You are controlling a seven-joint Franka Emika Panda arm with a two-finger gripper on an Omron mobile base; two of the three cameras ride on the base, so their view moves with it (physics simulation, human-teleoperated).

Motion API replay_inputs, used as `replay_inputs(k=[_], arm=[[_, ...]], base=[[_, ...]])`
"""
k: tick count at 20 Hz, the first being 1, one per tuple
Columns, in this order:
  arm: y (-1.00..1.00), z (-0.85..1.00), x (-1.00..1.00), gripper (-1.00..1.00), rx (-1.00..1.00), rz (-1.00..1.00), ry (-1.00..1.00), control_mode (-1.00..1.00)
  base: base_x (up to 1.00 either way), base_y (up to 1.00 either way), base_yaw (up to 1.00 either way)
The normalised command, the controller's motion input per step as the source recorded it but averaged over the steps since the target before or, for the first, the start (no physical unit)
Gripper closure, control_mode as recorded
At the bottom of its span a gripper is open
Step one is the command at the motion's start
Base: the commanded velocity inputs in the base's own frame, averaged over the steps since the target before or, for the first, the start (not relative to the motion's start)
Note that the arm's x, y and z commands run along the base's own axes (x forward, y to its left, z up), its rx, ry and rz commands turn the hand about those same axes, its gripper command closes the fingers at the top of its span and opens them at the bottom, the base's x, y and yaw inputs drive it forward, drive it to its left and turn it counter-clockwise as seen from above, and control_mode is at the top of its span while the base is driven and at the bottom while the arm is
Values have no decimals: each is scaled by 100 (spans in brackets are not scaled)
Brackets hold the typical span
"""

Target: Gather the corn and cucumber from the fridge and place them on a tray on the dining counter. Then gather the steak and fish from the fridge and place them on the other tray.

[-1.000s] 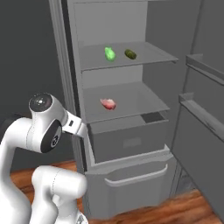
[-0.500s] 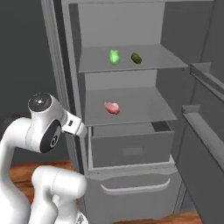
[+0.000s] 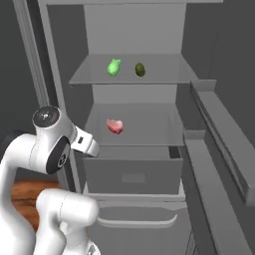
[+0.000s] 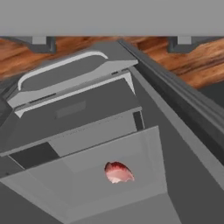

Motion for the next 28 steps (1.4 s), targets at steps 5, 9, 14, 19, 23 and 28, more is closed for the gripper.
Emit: replay_inputs(k=[5, 9, 14, 19, 23, 28], arm=[[0, 0, 0, -100, 0, 0, 0, 100], [0, 0, 0, -100, 0, 0, 0, 100], [0, 0, 0, -100, 0, 0, 0, 100], [0, 0, 0, -100, 0, 0, 0, 100], [0, 0, 0, -100, 0, 0, 0, 100], [0, 0, 0, -100, 0, 0, 0, 100]], base=[[41, -33, 23], [45, -14, 17], [34, -33, 10], [27, -44, 4], [48, -35, 5], [52, -25, 6]])
